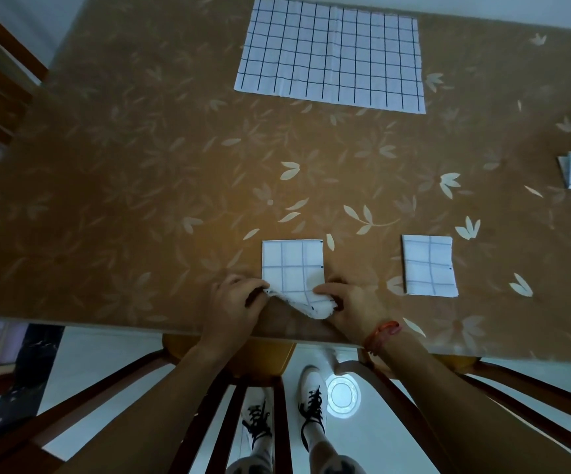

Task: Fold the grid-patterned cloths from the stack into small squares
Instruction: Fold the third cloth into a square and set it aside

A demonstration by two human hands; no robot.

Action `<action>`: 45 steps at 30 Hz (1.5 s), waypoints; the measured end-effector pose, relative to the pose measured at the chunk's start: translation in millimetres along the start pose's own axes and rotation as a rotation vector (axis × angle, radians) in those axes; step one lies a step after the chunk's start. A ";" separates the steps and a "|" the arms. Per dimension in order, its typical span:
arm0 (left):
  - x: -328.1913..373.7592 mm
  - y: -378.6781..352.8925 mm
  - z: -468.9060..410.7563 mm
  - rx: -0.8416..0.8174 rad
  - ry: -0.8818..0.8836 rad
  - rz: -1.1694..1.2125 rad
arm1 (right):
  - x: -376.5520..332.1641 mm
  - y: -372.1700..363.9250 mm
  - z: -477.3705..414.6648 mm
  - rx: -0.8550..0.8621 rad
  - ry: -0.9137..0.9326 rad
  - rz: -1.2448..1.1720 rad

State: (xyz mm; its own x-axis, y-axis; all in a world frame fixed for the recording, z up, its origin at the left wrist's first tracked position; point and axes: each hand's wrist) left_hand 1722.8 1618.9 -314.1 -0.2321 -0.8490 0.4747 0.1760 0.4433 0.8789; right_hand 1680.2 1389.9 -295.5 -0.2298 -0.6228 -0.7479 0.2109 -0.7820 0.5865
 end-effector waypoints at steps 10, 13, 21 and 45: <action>4.9 1.0 -14.6 -0.021 0.147 0.119 | -15.0 10.5 -22.8 0.164 -0.192 -0.213; 1.9 -3.5 -20.3 -0.038 0.174 0.136 | -15.5 9.4 -31.0 0.181 -0.265 -0.178; -4.6 -4.8 -31.8 -0.004 0.048 -0.037 | -14.5 4.7 -46.3 0.208 -0.337 -0.172; -14.6 -7.3 -37.1 -0.135 -0.338 -0.507 | -30.3 -54.8 -61.2 0.133 0.397 0.423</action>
State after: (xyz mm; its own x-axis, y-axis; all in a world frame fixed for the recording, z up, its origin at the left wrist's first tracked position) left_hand 1760.4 1617.4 -329.1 -0.6042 -0.7968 0.0077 0.0790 -0.0503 0.9956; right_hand 1733.8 1453.0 -324.0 0.2262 -0.8447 -0.4851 0.0798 -0.4802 0.8735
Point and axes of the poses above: each hand's wrist, its own z-axis away from the middle knuckle, its own y-axis out of the back of the hand, x = y × z, and after that the axes turned 13 degrees about -z, right-handed
